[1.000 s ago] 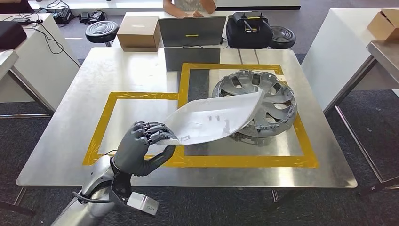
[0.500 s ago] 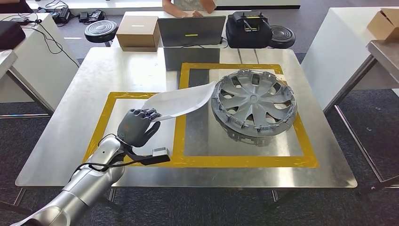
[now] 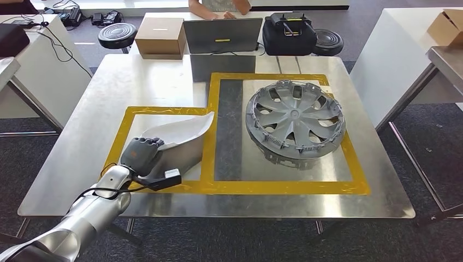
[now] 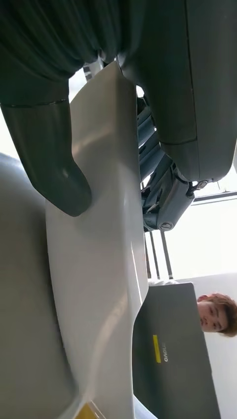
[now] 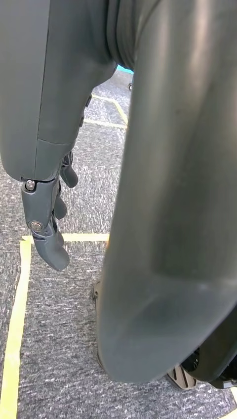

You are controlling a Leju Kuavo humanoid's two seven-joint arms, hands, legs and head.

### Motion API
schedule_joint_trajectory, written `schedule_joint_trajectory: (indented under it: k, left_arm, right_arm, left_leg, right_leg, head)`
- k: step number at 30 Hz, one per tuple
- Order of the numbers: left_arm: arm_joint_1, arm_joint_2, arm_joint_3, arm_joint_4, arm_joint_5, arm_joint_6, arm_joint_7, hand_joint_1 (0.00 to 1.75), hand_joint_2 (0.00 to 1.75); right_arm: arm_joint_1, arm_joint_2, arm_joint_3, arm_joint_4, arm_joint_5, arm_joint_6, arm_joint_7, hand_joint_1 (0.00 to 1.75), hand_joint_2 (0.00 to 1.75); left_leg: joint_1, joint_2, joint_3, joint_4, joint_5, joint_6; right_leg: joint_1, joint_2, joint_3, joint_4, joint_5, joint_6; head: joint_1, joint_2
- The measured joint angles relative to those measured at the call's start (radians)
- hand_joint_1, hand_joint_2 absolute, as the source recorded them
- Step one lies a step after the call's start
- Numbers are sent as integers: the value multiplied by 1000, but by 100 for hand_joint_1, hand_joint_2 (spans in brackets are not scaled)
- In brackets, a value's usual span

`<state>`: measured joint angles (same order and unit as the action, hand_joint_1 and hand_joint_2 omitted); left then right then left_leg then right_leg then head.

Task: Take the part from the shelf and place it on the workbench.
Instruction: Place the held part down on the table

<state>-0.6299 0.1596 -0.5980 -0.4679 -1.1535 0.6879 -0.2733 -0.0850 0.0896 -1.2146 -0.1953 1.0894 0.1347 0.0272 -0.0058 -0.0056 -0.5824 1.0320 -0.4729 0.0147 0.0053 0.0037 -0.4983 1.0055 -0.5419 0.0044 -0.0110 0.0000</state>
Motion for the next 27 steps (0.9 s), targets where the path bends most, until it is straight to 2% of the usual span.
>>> schedule_joint_trajectory:
  k: [12,16,20,22,24,26,27]
  left_arm:
    - [-25,3,22,65,3,-21,8,175,175]
    - [-26,3,26,72,5,-22,6,0,175]
    - [-15,1,47,77,45,-5,-20,0,0]
    - [-2,-4,78,72,89,6,-56,0,0]
    - [19,-11,133,56,197,-10,-151,0,0]
    - [47,-23,208,23,383,-93,-286,0,0]
    - [65,-30,248,-7,502,-179,-344,0,0]
  right_arm:
    - [-1,0,0,0,-9,0,0,0,0]
    - [-1,0,0,0,-9,0,-1,0,0]
    - [-1,0,0,0,-10,0,-6,0,0]
    - [0,0,0,0,-11,0,-9,0,0]
    - [0,0,0,0,-14,0,-8,0,0]
    - [0,0,-1,0,-20,0,-3,0,0]
    - [0,1,-1,0,-24,0,0,0,0]
  left_leg:
    - [0,0,0,0,0,0]
    - [0,0,0,0,0,0]
    - [0,0,0,-1,0,-1]
    - [0,0,0,-1,0,-1]
    - [0,0,0,-1,0,-1]
    - [0,0,0,-1,0,-1]
    - [0,1,0,-1,0,-1]
  right_leg:
    - [0,0,0,0,0,0]
    - [0,0,0,0,0,0]
    - [0,0,0,0,0,0]
    - [0,0,0,0,0,0]
    - [0,0,-1,0,0,0]
    - [0,0,-1,0,0,0]
    - [0,1,-1,0,0,0]
  head:
    - [0,0]
    - [0,0]
    - [0,0]
    - [0,0]
    - [0,0]
    - [0,0]
    - [0,0]
